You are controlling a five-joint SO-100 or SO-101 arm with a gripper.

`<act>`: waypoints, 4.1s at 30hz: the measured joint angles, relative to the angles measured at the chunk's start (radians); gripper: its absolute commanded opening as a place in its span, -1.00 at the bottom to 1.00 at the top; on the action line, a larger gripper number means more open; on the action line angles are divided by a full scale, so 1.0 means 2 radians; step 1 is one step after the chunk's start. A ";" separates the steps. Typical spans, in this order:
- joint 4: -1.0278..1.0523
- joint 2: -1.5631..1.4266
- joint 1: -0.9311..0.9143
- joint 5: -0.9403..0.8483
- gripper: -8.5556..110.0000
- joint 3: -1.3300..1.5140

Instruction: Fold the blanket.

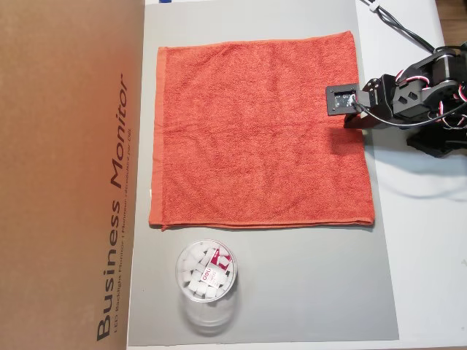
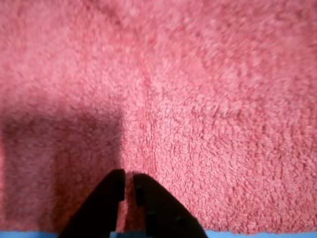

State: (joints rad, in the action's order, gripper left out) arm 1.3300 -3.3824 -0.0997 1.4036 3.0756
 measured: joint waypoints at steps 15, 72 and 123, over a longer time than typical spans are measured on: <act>0.002 0.144 -0.001 0.000 -0.85 -0.150; 0.002 0.495 -0.447 0.159 -0.54 -0.535; -0.290 0.647 -0.451 0.063 -0.53 -0.342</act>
State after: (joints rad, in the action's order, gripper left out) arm 0.7501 -2.0893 -1.0017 1.5294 2.3915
